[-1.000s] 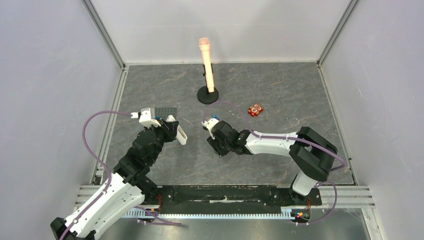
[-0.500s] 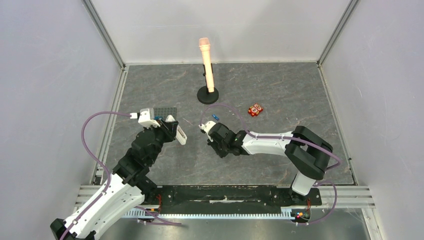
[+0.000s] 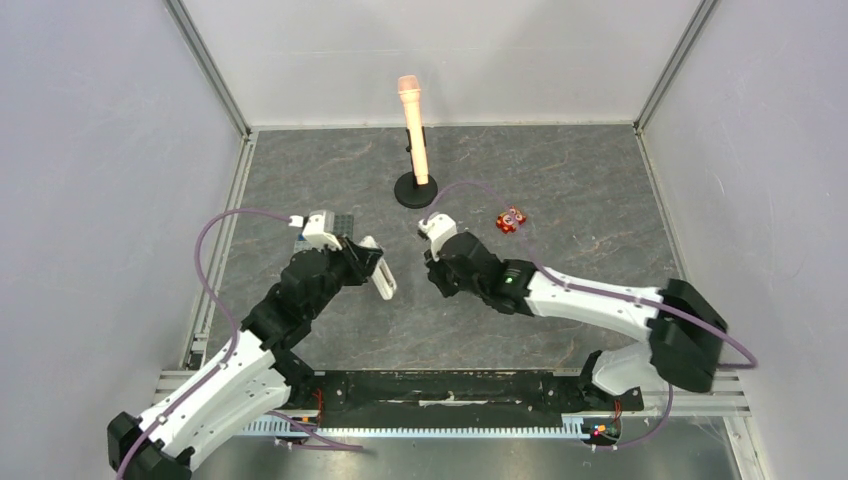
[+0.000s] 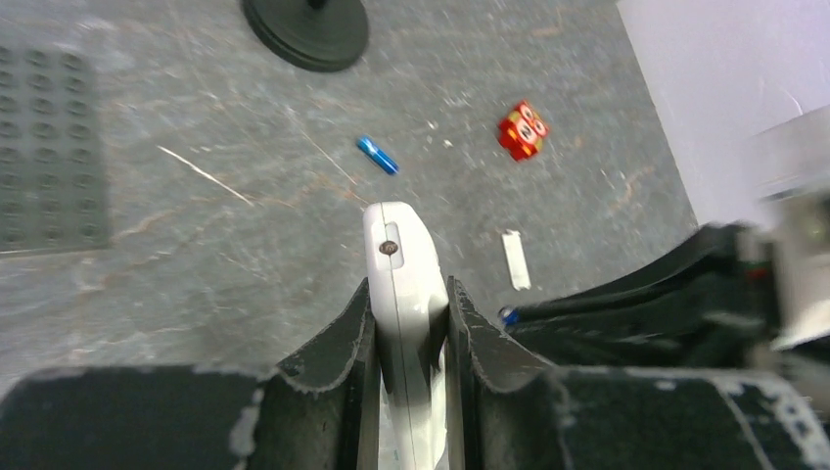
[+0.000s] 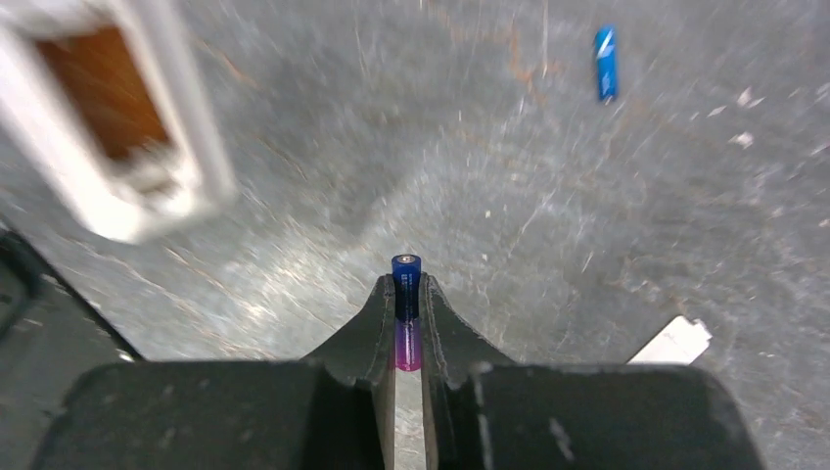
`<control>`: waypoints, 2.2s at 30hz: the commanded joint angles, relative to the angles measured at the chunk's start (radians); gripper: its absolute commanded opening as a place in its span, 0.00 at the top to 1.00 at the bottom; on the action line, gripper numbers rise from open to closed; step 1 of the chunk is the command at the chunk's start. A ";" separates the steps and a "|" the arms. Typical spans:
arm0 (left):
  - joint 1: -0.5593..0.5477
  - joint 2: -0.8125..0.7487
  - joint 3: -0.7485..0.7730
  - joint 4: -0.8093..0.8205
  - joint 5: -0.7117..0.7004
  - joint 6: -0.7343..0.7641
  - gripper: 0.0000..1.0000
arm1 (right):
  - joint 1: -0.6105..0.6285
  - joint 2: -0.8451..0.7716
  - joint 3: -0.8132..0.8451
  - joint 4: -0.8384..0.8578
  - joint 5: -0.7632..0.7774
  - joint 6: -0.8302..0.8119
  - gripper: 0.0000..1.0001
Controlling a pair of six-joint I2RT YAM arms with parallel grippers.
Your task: Load the batteries into the remote control
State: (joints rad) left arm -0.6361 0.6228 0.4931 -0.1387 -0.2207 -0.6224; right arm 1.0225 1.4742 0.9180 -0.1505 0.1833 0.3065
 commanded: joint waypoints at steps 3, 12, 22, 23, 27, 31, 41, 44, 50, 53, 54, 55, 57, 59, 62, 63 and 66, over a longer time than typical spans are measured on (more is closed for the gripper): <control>0.011 0.115 -0.009 0.252 0.231 -0.188 0.98 | -0.019 -0.233 -0.052 0.192 0.063 0.081 0.99; 0.015 0.228 -0.100 0.649 0.401 -0.376 0.98 | -0.019 -0.374 -0.151 0.394 -0.028 0.173 0.98; 0.015 0.222 -0.137 0.799 0.450 -0.395 0.98 | -0.019 -0.443 -0.284 0.597 -0.132 0.167 0.98; 0.014 0.222 -0.140 0.806 0.457 -0.392 0.98 | -0.019 -0.451 -0.299 0.622 -0.137 0.164 0.98; 0.014 0.213 -0.148 0.819 0.466 -0.385 0.98 | -0.019 -0.465 -0.326 0.674 -0.145 0.160 0.99; 0.015 0.209 -0.144 0.810 0.463 -0.390 0.98 | -0.018 -0.453 -0.335 0.703 -0.158 0.155 0.99; 0.015 0.198 -0.078 0.609 0.432 -0.388 0.98 | -0.018 -0.394 -0.357 0.750 -0.162 0.124 0.99; 0.014 0.198 -0.054 0.556 0.437 -0.403 0.98 | -0.018 -0.387 -0.372 0.765 -0.157 0.115 0.99; 0.015 0.196 -0.021 0.489 0.439 -0.414 0.98 | -0.018 -0.371 -0.401 0.798 -0.167 0.116 0.99; 0.015 0.199 -0.017 0.487 0.442 -0.419 0.98 | -0.018 -0.365 -0.406 0.807 -0.163 0.113 0.99; 0.015 0.200 -0.016 0.485 0.442 -0.418 0.98 | -0.018 -0.363 -0.406 0.808 -0.163 0.112 0.99; 0.015 0.200 -0.018 0.485 0.442 -0.418 0.98 | -0.018 -0.361 -0.406 0.809 -0.162 0.110 0.99; 0.014 0.202 -0.018 0.482 0.439 -0.417 0.98 | -0.018 -0.357 -0.406 0.800 -0.161 0.104 0.99; 0.015 0.201 -0.019 0.480 0.434 -0.418 0.98 | -0.018 -0.354 -0.407 0.791 -0.159 0.099 0.98; 0.015 0.204 -0.013 0.472 0.430 -0.429 0.98 | -0.018 -0.349 -0.415 0.779 -0.162 0.092 0.97; 0.014 0.204 -0.008 0.470 0.427 -0.440 0.98 | -0.018 -0.350 -0.420 0.778 -0.159 0.092 0.97; 0.016 0.203 0.004 0.451 0.422 -0.464 0.98 | -0.018 -0.351 -0.432 0.776 -0.159 0.091 0.96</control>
State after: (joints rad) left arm -0.6239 0.8387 0.4335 0.3000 0.2089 -1.0241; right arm 1.0058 1.1172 0.5087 0.6052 0.0113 0.4324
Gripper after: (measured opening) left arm 0.278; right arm 0.096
